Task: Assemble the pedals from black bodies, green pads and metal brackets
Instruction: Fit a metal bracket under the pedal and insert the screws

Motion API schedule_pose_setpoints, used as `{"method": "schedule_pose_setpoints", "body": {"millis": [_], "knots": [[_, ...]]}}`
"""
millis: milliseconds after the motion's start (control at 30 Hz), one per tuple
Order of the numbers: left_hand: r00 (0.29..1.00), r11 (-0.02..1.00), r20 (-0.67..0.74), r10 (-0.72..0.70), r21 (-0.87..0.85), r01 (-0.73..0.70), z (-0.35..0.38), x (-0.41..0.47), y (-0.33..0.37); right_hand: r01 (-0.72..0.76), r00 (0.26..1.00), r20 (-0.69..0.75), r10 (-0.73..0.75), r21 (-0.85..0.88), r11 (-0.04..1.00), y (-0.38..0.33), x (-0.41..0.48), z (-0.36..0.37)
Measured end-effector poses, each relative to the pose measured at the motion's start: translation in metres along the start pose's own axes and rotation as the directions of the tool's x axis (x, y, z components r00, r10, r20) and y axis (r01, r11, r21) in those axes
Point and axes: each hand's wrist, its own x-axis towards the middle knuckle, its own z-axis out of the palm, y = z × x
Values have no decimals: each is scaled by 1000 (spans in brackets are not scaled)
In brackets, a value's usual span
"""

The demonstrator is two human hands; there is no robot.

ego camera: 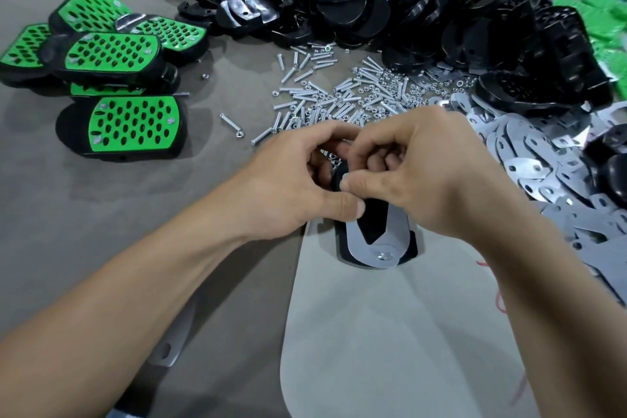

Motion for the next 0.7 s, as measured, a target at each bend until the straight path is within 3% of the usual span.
{"method": "schedule_pose_setpoints", "body": {"millis": [133, 300, 367, 500, 700], "knots": [[1000, 1000, -4, 6, 9, -6, 0, 0, 1, 63, 998, 28, -64, 40, 997, 6, 1, -4], [1000, 1000, -28, -11, 20, 12, 0, 1, 0, 72, 992, -110, -56, 149, 986, 17, -3, -6], [999, 999, -30, -13, 34, 14, 0, 1, 1, 66, 997, -60, -53, 244, 967, 18, -6, -3], [999, 998, -41, -26, 48, 28, 2, 1, 3, 130, 991, -7, -132, 215, 968, 17, -14, 1], [996, 990, -84, -33, 132, 44, 6, 2, 4, 179, 972, -194, -132, 254, 950, 18, -18, 3]]}}
